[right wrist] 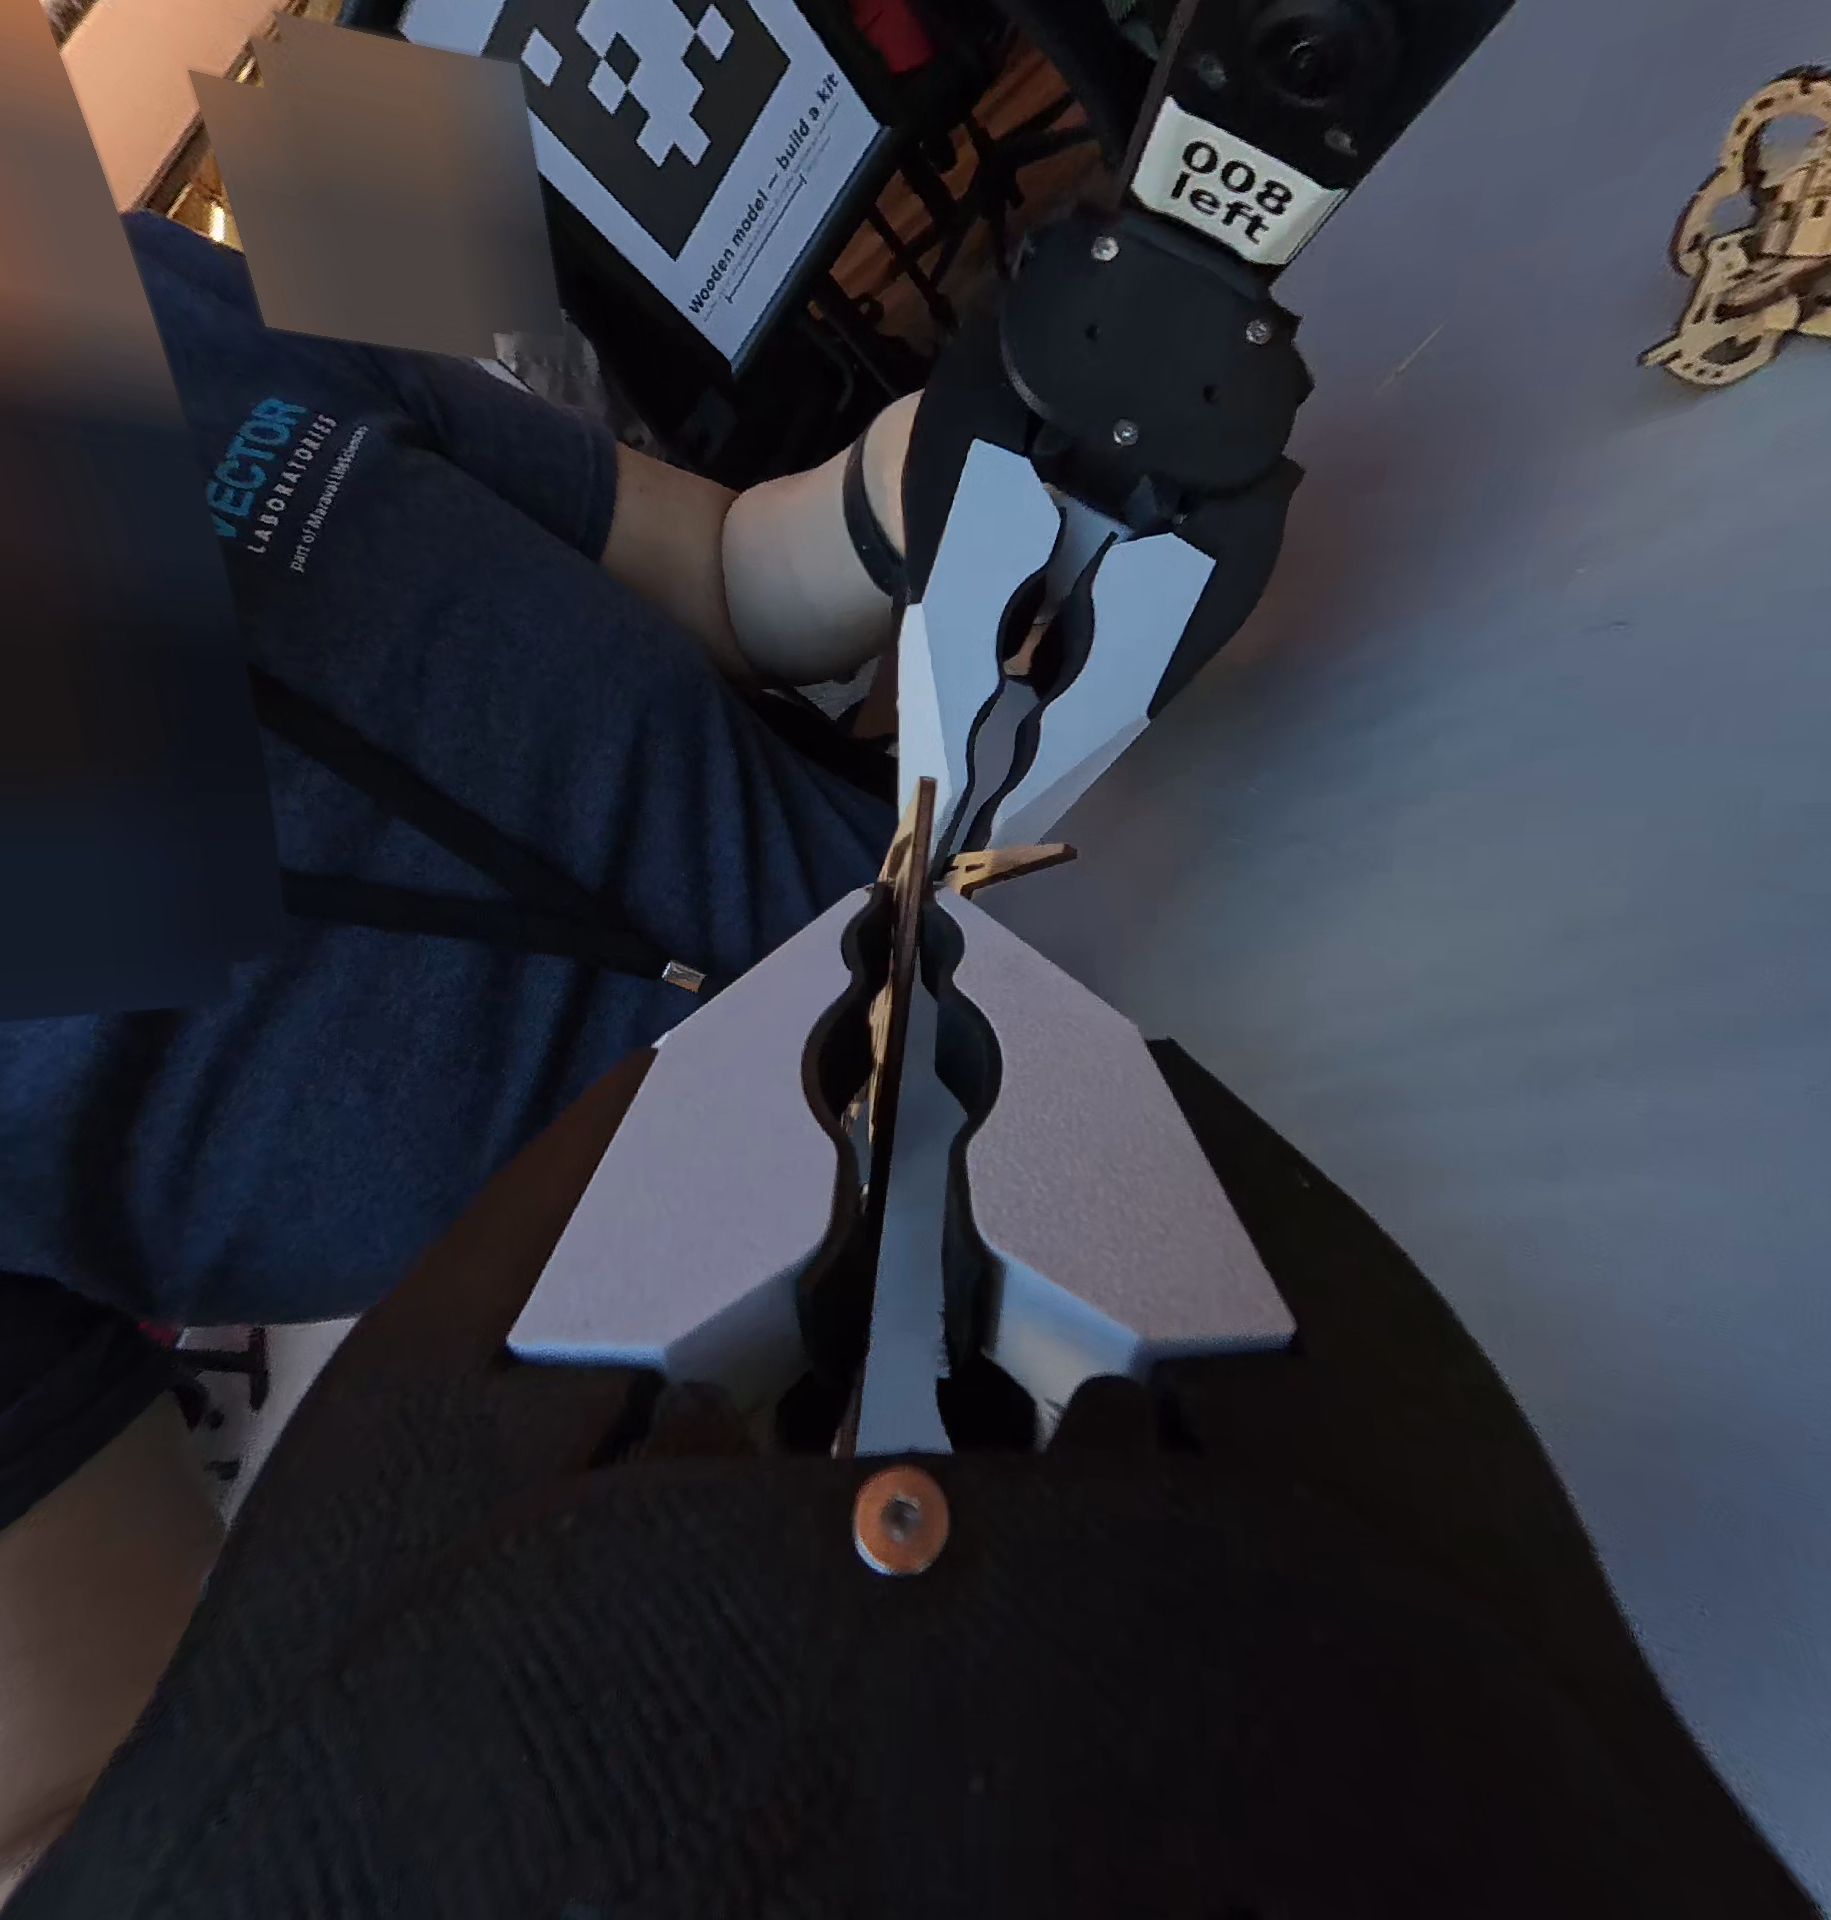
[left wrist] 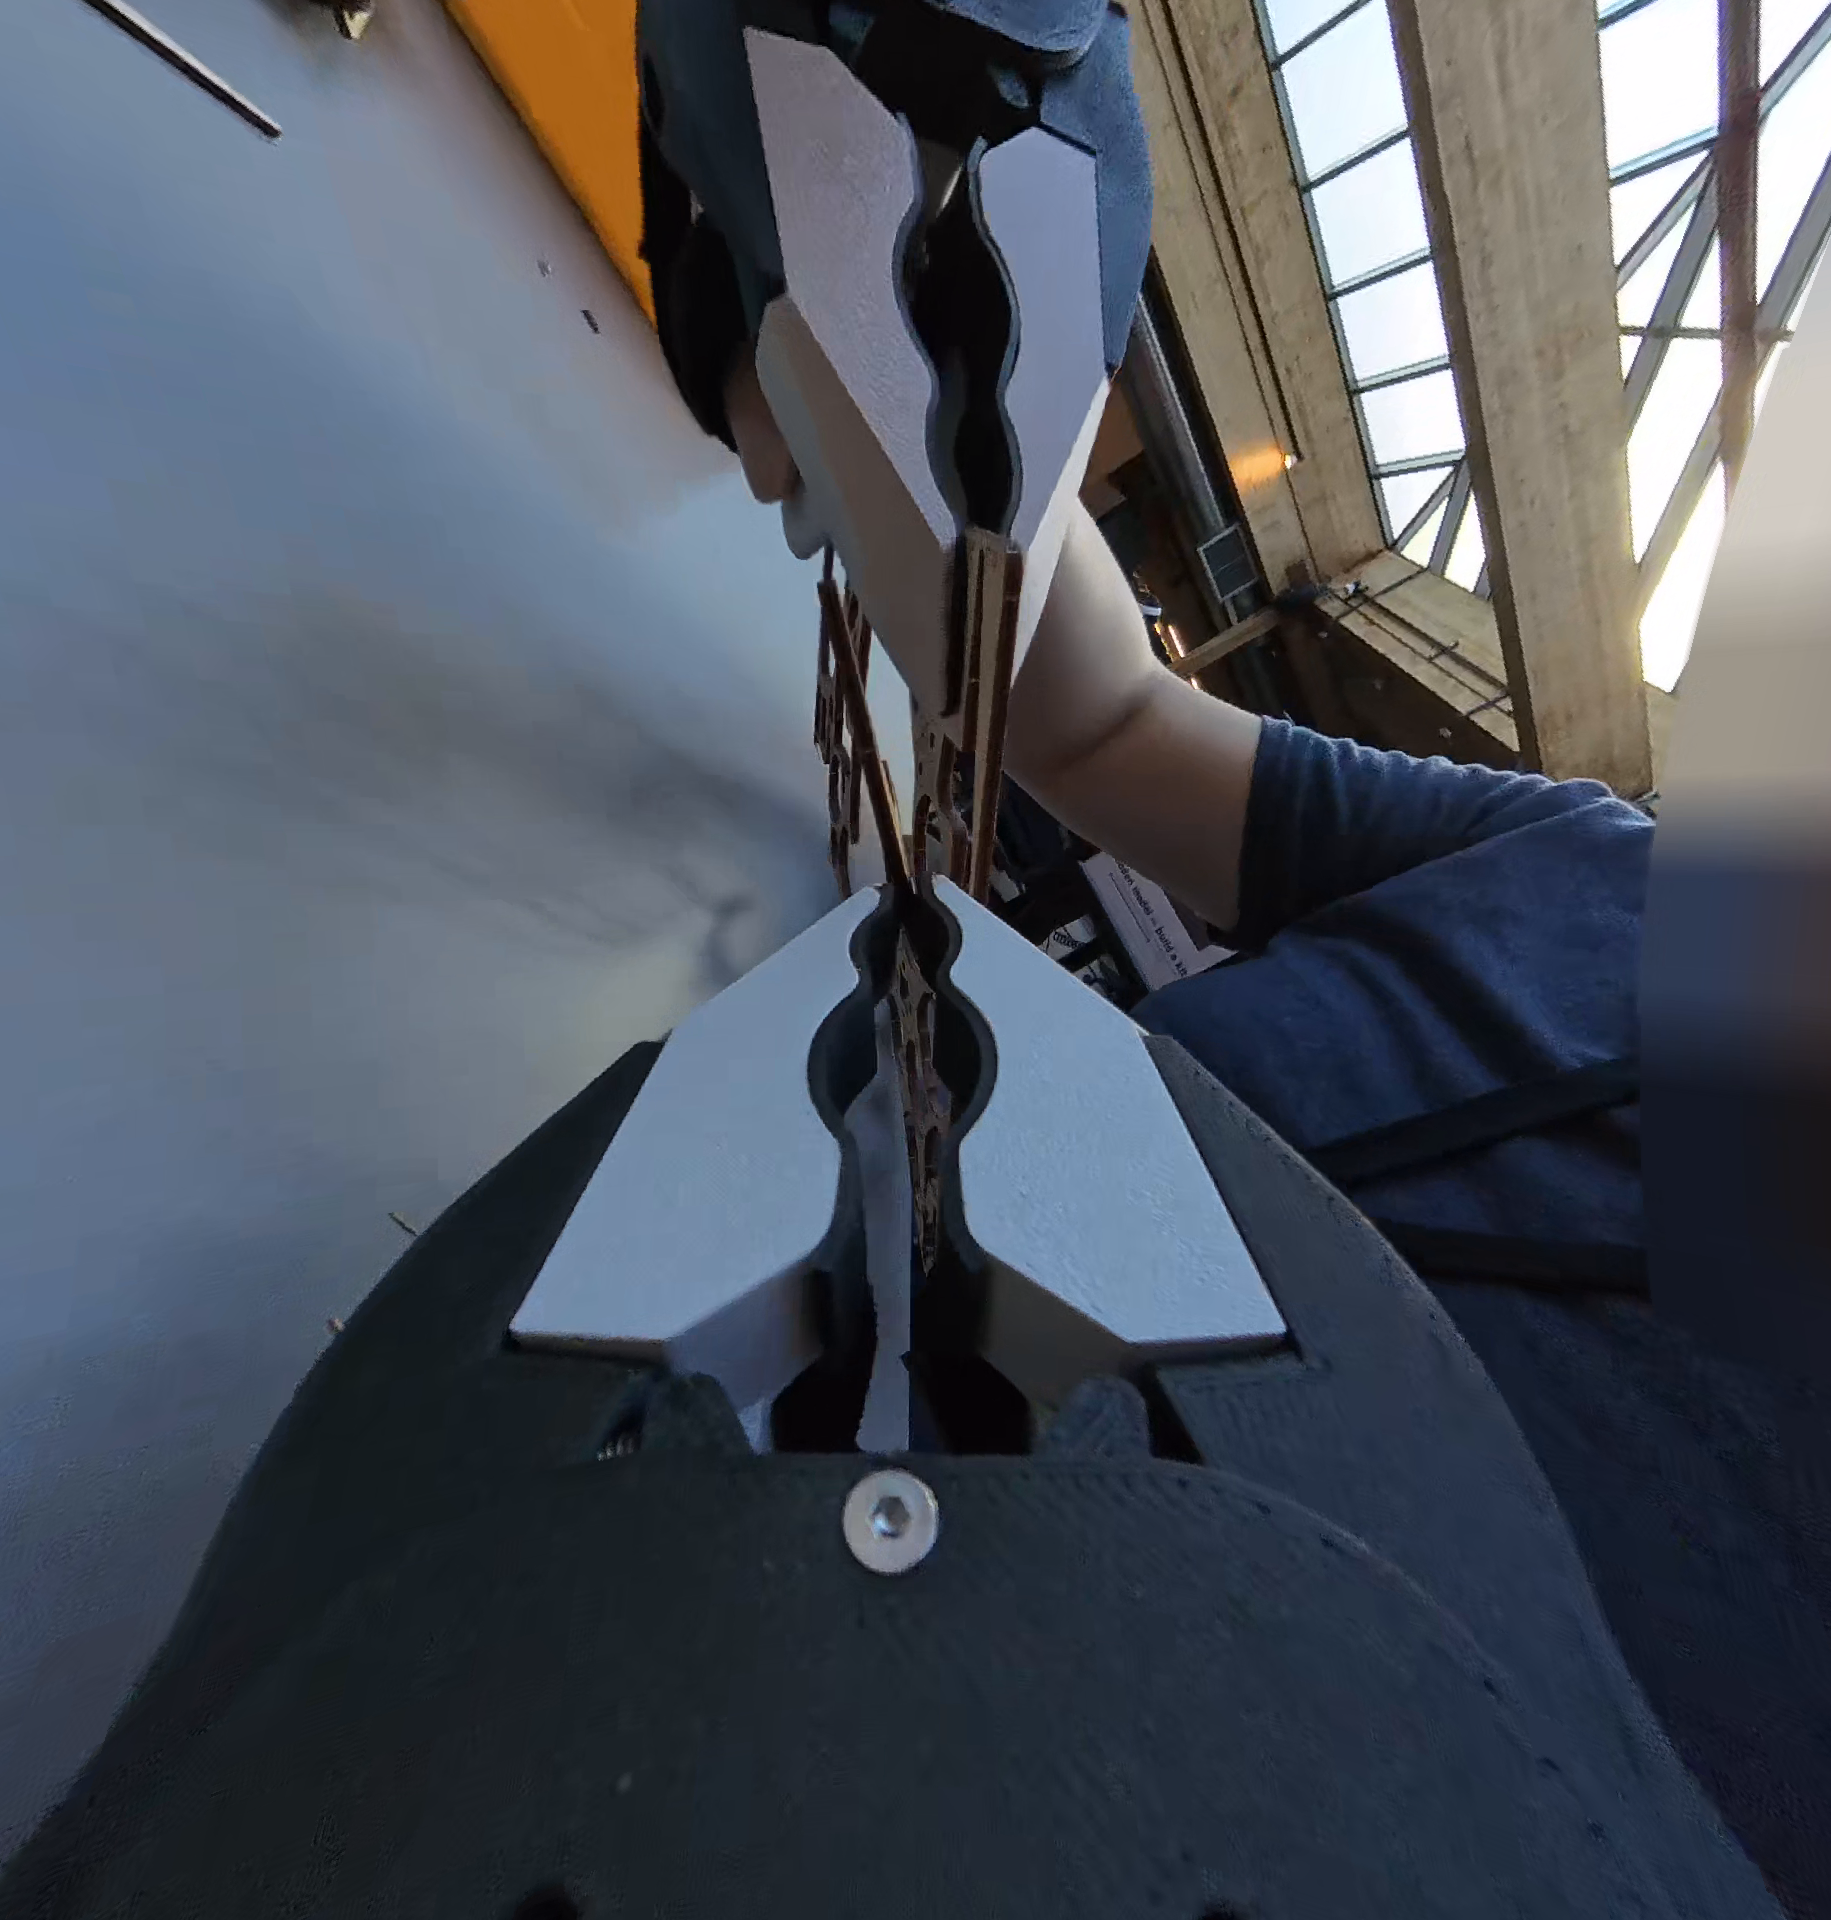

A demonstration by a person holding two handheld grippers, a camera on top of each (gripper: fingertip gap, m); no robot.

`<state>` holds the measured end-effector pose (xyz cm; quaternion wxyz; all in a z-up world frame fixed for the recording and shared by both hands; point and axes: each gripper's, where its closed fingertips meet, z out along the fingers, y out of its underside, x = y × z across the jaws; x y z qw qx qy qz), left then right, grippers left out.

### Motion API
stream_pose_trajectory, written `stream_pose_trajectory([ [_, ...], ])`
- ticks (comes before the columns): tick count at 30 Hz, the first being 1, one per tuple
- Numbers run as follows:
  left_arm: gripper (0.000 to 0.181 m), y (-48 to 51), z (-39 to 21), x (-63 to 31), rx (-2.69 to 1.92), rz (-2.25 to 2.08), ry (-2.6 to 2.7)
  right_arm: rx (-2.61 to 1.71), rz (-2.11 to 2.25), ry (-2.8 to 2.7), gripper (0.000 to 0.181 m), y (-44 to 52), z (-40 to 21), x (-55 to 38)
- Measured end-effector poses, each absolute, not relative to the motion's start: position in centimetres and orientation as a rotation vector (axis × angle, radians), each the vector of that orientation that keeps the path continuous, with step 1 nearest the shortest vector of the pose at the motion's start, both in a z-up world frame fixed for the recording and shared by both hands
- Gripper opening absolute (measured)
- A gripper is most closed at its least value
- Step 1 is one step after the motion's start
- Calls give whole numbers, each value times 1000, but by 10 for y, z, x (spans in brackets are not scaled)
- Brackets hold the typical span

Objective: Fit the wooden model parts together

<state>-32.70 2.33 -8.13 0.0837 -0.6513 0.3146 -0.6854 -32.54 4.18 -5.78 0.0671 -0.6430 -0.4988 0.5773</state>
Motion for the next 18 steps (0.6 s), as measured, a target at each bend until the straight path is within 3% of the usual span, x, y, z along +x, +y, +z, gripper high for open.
stream_pose_trajectory([
  [2, 1, 24, -85, -327, -1963, -2043, 927, -1942, 1668, -1401, 32, 59, -56, -325],
  [3, 1, 23, -84, -328, -1959, -2058, 919, -1900, 1638, -1344, 38, 69, -48, -323],
  [5, 1, 25, -84, -329, -1963, -2067, 882, -1787, 1547, -1227, 37, 89, -25, -313],
  [9, 0, 41, -87, -335, -1988, -2005, 765, -1693, 1424, -1023, 19, 71, 25, -297],
  [15, 0, 56, -82, -335, -1962, -1933, 643, -2156, 1229, -716, 15, 25, -78, -315],
  [18, 0, 58, -77, -333, -1950, -1863, 627, -2118, 1292, -435, 12, 36, -89, -310],
])
